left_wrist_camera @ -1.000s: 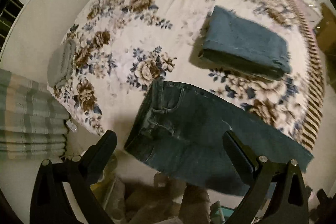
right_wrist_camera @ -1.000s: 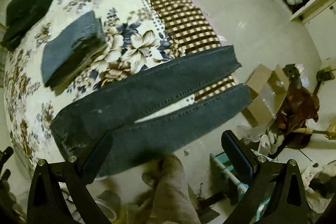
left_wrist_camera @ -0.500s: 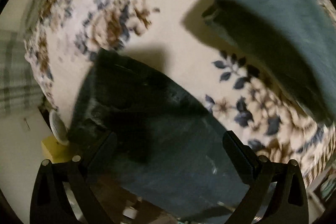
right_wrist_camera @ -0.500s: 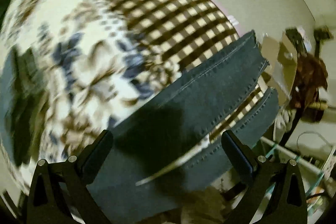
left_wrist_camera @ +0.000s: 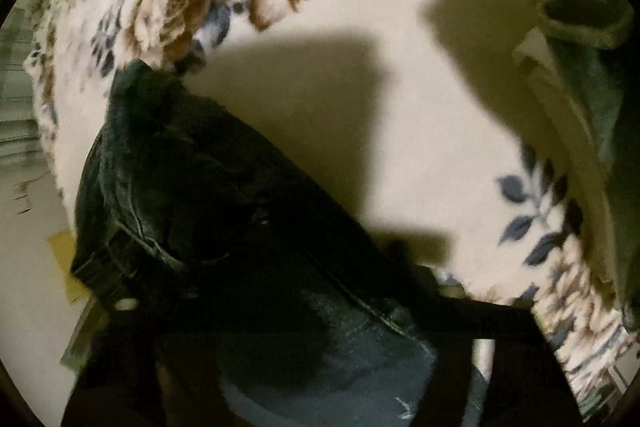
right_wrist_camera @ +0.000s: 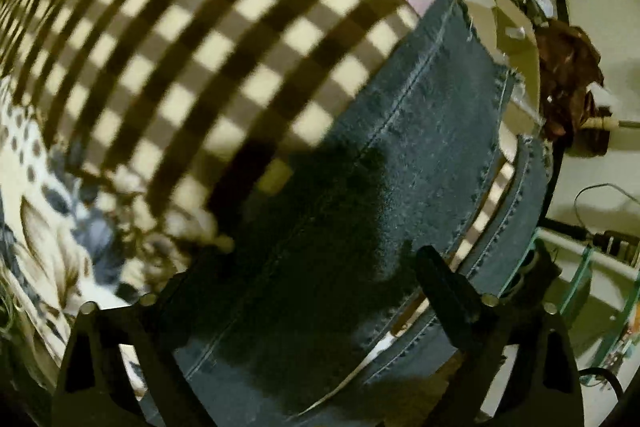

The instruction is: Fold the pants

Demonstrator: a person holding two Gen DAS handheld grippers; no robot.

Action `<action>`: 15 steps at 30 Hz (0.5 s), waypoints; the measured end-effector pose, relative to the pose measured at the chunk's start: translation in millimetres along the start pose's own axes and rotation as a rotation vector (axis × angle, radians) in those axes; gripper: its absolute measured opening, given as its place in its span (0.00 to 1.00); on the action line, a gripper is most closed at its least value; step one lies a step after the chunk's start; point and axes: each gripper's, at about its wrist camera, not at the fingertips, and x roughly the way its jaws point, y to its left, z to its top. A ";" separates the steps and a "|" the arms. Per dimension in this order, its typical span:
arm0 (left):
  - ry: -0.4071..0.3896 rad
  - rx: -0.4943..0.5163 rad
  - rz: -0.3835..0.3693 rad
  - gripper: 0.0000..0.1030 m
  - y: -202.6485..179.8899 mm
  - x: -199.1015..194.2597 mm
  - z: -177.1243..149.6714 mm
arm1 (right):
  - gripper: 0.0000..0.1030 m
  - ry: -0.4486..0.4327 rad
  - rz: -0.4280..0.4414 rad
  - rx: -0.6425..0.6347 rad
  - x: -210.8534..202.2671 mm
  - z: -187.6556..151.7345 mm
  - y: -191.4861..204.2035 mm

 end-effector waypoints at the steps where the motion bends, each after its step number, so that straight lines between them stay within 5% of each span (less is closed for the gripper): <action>1: -0.015 0.003 -0.021 0.30 3.4 -2.7 -1.4 | 0.77 0.001 0.017 0.000 1.7 -0.8 -1.6; 4: -0.047 -0.019 -0.122 0.16 20.5 -17.2 -9.0 | 0.38 -0.017 0.075 -0.026 -1.4 -8.6 -3.2; 5: -0.061 -0.026 -0.165 0.15 28.0 -26.3 -12.7 | 0.18 -0.028 0.086 -0.035 -6.4 -12.8 -3.0; 11: -0.117 -0.009 -0.341 0.13 80.5 -75.2 -36.0 | 0.08 -0.159 0.143 -0.097 -58.7 -54.2 -23.1; 15: -0.155 0.005 -0.438 0.13 125.8 -99.8 -63.2 | 0.08 -0.246 0.287 -0.115 -100.1 -83.2 -63.9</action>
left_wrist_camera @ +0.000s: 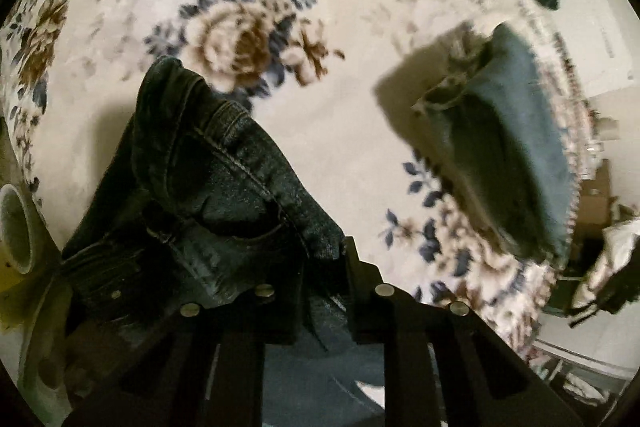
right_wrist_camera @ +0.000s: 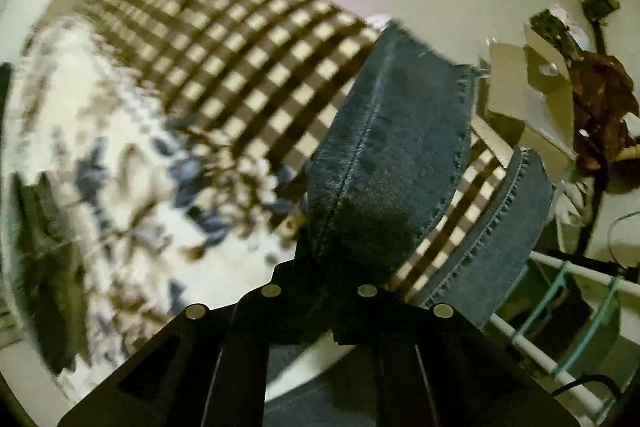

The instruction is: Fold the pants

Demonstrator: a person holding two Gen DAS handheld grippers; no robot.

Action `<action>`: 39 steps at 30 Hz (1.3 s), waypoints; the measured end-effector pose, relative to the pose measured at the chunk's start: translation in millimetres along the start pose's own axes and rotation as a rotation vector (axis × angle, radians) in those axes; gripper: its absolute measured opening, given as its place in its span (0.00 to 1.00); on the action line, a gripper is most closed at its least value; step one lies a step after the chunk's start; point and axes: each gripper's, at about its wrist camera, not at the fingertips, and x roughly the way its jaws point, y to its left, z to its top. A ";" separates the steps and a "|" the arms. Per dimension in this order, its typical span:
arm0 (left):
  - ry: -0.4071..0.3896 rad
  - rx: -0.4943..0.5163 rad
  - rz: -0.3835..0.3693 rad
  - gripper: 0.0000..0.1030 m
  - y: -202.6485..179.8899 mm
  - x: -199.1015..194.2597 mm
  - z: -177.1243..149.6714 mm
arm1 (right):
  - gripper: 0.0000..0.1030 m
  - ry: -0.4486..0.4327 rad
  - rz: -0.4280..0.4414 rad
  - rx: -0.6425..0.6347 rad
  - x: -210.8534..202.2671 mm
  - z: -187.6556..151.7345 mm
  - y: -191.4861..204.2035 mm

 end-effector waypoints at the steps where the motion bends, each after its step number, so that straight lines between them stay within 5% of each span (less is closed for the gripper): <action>1: -0.013 0.008 -0.031 0.13 9.3 -12.7 -6.4 | 0.08 -0.029 0.036 -0.004 -16.7 -8.6 -4.7; 6: -0.030 0.029 -0.076 0.13 69.7 -25.8 -63.9 | 0.07 -0.107 0.063 -0.017 -48.7 -59.0 -52.6; 13: 0.106 -0.067 0.050 0.12 168.8 38.4 -119.5 | 0.07 -0.021 -0.060 0.042 15.8 -127.3 -136.1; 18: 0.127 -0.054 0.081 0.12 194.9 59.5 -137.2 | 0.07 0.016 -0.108 0.046 47.3 -150.1 -168.6; 23: 0.133 -0.015 0.089 0.18 190.9 58.5 -137.7 | 0.10 0.102 -0.104 0.080 71.7 -154.3 -191.1; 27: 0.102 0.010 0.120 0.29 180.7 30.7 -140.5 | 0.59 0.155 -0.079 0.094 68.7 -149.2 -212.3; 28: 0.067 0.018 0.099 0.32 174.7 18.9 -142.4 | 0.62 0.145 -0.064 0.078 61.0 -147.6 -215.7; 30: 0.025 0.054 0.096 0.58 163.9 6.4 -146.4 | 0.68 0.110 -0.072 -0.001 44.9 -142.5 -215.1; 32: -0.032 0.123 0.097 0.69 136.6 -2.5 -153.0 | 0.69 0.066 -0.088 -0.087 33.7 -138.3 -204.2; 39: -0.051 0.388 0.081 0.71 41.6 33.2 -184.3 | 0.75 -0.129 -0.125 -0.345 22.5 -92.9 -133.1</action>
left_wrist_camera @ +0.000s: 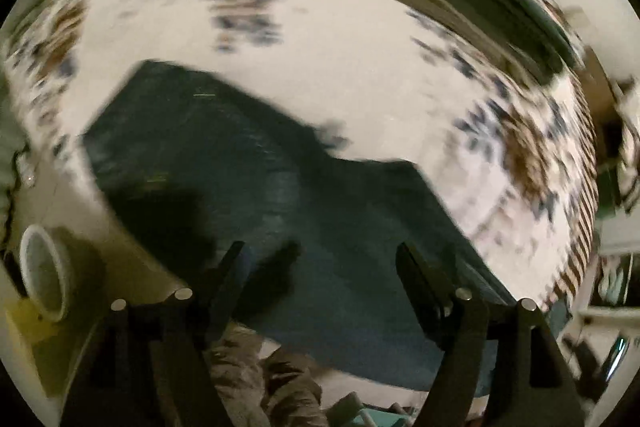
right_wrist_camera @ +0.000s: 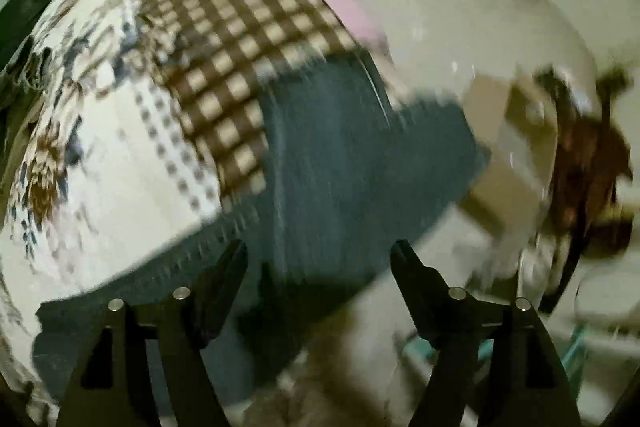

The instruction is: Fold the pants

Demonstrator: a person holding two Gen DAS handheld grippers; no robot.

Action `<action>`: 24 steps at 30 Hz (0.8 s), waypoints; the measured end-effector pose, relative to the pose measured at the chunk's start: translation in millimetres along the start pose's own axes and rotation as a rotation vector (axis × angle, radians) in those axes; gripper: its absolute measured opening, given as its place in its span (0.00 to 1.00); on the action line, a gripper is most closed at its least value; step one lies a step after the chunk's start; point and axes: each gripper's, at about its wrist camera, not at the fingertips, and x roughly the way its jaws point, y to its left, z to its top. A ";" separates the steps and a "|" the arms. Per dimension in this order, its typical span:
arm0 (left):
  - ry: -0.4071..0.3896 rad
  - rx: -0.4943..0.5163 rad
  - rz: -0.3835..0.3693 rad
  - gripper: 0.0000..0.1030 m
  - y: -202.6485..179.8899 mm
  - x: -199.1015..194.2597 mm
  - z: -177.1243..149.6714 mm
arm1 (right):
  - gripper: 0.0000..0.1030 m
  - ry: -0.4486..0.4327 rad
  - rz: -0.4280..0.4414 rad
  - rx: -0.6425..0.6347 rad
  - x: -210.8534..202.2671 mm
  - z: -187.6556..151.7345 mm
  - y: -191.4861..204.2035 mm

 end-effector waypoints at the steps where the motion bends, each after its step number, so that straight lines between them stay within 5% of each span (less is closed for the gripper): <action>1: 0.005 0.032 -0.008 0.71 -17.7 8.2 -1.4 | 0.75 -0.008 -0.012 -0.022 6.7 10.4 5.5; 10: 0.073 0.229 -0.050 0.71 -130.7 53.4 -39.6 | 0.74 0.065 -0.158 -0.206 87.1 70.6 38.5; 11: 0.084 0.240 -0.053 0.71 -137.0 55.7 -44.7 | 0.55 0.056 -0.173 -0.184 85.0 71.4 28.7; 12: 0.096 0.248 -0.060 0.71 -144.7 58.5 -50.5 | 0.24 0.045 -0.200 -0.135 80.9 71.3 10.4; 14: 0.110 0.257 -0.071 0.71 -153.5 61.1 -59.5 | 0.09 0.037 -0.229 -0.032 72.6 74.2 -23.7; 17: 0.128 0.257 -0.081 0.71 -160.5 65.1 -69.8 | 0.09 0.064 -0.197 0.176 61.7 67.6 -93.7; 22: 0.163 0.251 -0.073 0.71 -169.7 74.4 -77.8 | 0.11 0.172 0.024 0.412 66.6 52.5 -165.1; 23: 0.160 0.261 -0.057 0.71 -173.1 75.3 -78.0 | 0.20 0.167 0.058 0.402 62.7 54.4 -163.2; 24: 0.156 0.271 -0.044 0.71 -175.7 75.8 -78.1 | 0.44 0.157 0.078 0.379 57.5 56.0 -159.2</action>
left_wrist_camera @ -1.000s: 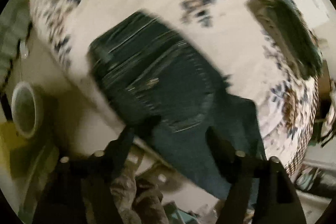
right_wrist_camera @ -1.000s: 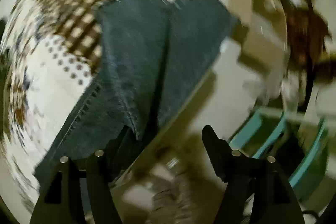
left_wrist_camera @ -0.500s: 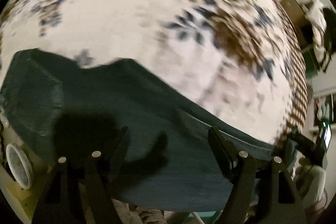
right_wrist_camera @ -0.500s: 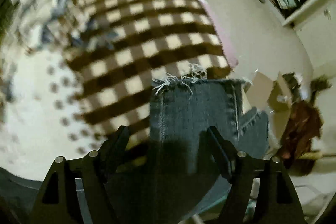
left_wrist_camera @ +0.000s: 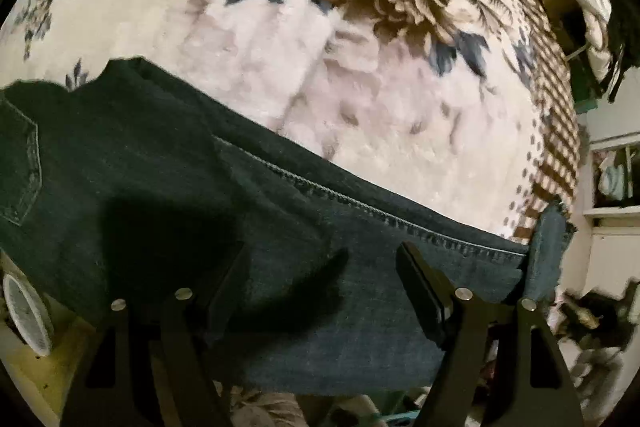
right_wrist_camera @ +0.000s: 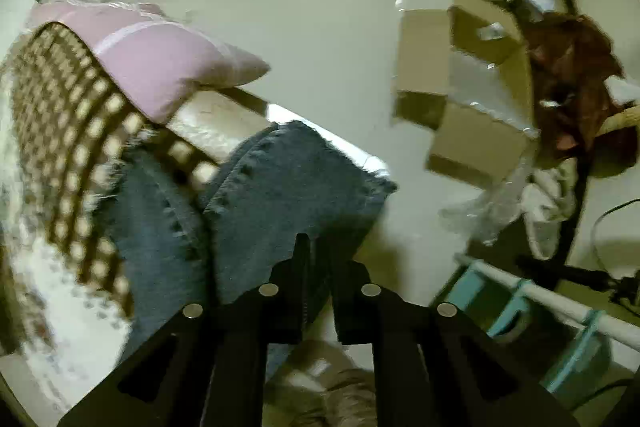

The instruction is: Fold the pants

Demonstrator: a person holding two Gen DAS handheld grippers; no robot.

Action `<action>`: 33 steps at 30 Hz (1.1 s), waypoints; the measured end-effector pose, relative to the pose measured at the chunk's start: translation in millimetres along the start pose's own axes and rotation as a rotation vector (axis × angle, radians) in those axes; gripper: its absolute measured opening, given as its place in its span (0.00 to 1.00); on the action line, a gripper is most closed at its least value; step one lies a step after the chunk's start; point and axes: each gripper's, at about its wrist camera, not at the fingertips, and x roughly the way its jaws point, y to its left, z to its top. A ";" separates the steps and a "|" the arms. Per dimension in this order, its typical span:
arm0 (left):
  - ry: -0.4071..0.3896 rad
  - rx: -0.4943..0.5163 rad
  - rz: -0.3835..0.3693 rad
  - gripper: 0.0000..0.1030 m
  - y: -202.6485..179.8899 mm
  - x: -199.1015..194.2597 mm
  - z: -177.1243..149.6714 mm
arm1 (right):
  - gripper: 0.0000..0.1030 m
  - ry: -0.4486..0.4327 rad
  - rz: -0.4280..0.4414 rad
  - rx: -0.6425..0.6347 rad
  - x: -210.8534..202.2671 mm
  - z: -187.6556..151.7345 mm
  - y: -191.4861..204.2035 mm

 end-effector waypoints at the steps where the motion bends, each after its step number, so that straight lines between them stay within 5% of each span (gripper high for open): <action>1: -0.011 0.021 0.033 0.71 -5.6 0.3 1.7 | 0.56 -0.010 0.023 -0.043 -5.1 0.2 15.6; 2: -0.020 0.038 0.057 0.71 -10.4 1.4 2.9 | 0.69 -0.017 0.043 -0.086 -8.8 -1.1 30.5; 3: -0.033 0.067 0.099 0.71 -16.2 1.8 4.8 | 0.72 -0.028 0.050 -0.150 -8.8 -4.4 58.2; 7: -0.062 0.183 0.235 0.71 -42.5 14.2 10.2 | 0.72 -0.071 -0.029 -0.340 1.9 -15.0 141.1; 13: -0.030 0.213 0.245 0.71 -51.2 27.2 14.4 | 0.72 -0.010 -0.274 -0.476 62.2 -16.9 209.1; 14: -0.026 0.212 0.239 0.71 -50.3 26.8 14.0 | 0.67 -0.031 -0.266 -0.477 58.2 -16.9 210.4; 15: -0.022 0.209 0.232 0.71 -51.9 26.7 14.2 | 0.26 -0.046 -0.256 -0.476 53.3 -18.5 209.9; 16: -0.018 0.206 0.226 0.71 -51.9 27.1 13.4 | 0.03 -0.062 -0.266 -0.452 45.2 -17.6 201.8; 20: 0.015 0.182 0.190 0.71 -53.2 29.0 8.4 | 0.06 -0.105 -0.249 -0.245 9.8 -6.5 124.9; 25: 0.048 0.163 0.152 0.71 -50.5 28.7 4.9 | 0.08 0.024 -0.095 0.022 -0.9 1.9 16.6; 26: 0.054 0.163 0.148 0.71 -47.4 28.1 4.7 | 0.10 0.037 -0.043 0.045 -2.5 -1.6 4.6; 29: 0.060 0.168 0.140 0.71 -52.0 30.6 5.3 | 0.50 0.067 0.069 0.096 -5.1 2.6 -16.5; 33: 0.066 0.176 0.130 0.71 -60.0 33.7 0.8 | 0.53 0.097 0.124 0.121 18.2 -2.1 -9.0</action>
